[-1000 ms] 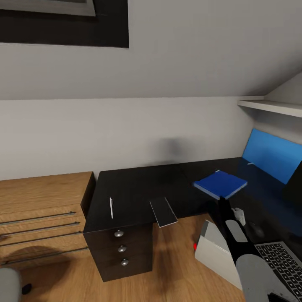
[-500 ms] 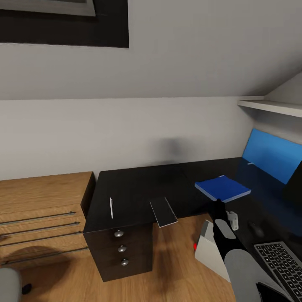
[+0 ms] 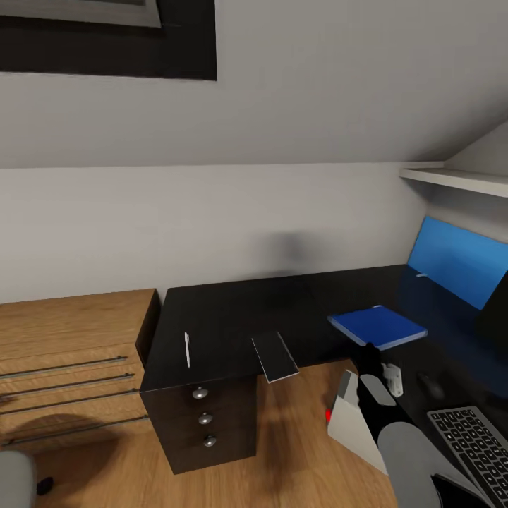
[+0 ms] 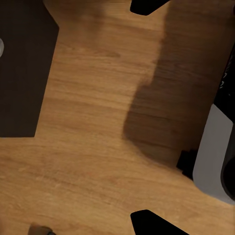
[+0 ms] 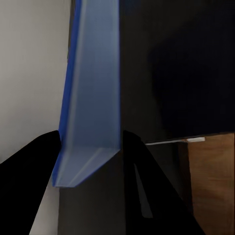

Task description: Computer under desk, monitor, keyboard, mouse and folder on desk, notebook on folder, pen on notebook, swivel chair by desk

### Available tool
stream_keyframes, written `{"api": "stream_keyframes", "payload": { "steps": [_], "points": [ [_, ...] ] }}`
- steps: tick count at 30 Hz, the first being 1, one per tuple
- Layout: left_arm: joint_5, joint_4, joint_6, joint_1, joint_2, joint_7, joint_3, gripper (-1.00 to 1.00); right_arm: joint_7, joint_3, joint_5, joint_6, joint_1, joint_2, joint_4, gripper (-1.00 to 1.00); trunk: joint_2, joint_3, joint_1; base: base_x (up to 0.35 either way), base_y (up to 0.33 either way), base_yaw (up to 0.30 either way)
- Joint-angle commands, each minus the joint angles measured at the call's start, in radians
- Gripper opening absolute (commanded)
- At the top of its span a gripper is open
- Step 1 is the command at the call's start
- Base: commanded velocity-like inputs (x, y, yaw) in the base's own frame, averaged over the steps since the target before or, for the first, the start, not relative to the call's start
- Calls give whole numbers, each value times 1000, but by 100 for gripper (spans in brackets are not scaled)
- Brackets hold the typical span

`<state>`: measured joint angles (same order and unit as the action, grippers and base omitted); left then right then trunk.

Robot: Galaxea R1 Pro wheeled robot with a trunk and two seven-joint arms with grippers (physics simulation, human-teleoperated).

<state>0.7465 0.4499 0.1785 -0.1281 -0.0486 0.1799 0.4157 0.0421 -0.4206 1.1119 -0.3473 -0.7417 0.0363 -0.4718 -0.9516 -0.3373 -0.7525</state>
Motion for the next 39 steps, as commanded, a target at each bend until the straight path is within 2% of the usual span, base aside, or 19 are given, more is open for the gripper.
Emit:
{"api": "stream_keyframes", "payload": {
  "steps": [1, 5, 9, 12, 20, 34, 39],
  "points": [
    [7, 1, 4, -1, 0, 7, 9, 100, 1, -1, 9, -10, -1, -2, 6, -100, -1, -1, 0, 19, -18, 0],
    [6, 1, 3, -1, 1, 7, 13, 100, -6, 0, 9, -21, -1, -10, 19, -100, -1, -1, 0, 130, -119, 0],
    [7, 1, 4, -1, 1, 8, 47, 100, -8, 5, 6, -24, -1, -15, 22, -100, -1, -1, 0, 107, -104, 0],
    [7, 1, 5, -1, 1, 7, 56, 100, -11, 6, 5, -24, -1, -20, 24, -100, -1, -1, 0, 22, -21, 0],
    [8, 1, 4, -1, 1, 6, 61, 100, -98, 6, 5, -25, -2, -45, 36, -100, -1, -1, 0, 3, -3, 0],
    [8, 1, 4, -1, 0, 3, 63, 100, -108, 6, 1, -46, -2, -51, 35, -100, -1, -1, 0, 47, -35, 0],
    [9, 1, 0, -1, 0, 4, 63, 100, -109, 6, 0, -48, -2, -61, 36, -100, -1, -1, 0, 176, -31, 0]
  ]
}}
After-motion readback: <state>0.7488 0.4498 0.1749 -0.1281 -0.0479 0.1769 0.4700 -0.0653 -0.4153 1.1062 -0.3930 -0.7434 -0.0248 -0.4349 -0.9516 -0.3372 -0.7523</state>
